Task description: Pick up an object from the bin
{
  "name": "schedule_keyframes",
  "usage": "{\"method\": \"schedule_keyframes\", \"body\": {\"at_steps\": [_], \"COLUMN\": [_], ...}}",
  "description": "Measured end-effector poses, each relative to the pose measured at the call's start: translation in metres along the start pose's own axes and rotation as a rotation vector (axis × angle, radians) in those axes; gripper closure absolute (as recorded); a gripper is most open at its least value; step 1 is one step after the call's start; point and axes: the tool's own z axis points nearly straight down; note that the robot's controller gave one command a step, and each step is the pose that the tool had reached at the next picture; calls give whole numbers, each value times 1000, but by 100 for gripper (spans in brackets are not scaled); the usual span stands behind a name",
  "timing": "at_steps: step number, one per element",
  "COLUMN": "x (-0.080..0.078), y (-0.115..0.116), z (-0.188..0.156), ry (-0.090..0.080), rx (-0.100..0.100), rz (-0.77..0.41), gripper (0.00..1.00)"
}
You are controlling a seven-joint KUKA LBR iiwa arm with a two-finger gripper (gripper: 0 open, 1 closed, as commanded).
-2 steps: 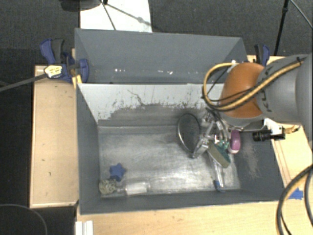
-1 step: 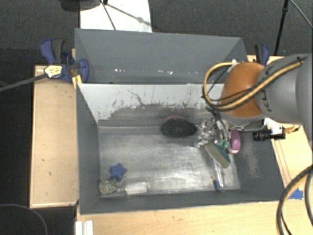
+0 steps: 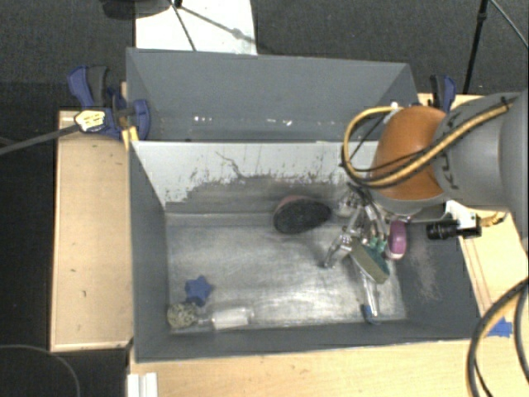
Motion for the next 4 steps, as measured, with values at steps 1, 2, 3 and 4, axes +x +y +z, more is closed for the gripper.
{"method": "schedule_keyframes", "body": {"at_steps": [1, 2, 3, 4], "x": [0, 26, 44, 52], "y": [36, 94, 137, 175], "z": [-6, -3, -43, -2], "ry": [3, 5, 3, 6], "rx": [0, -1, -3, -1], "rz": [30, -7, -1, 115], "gripper": [0, 0, 0, 0]}}
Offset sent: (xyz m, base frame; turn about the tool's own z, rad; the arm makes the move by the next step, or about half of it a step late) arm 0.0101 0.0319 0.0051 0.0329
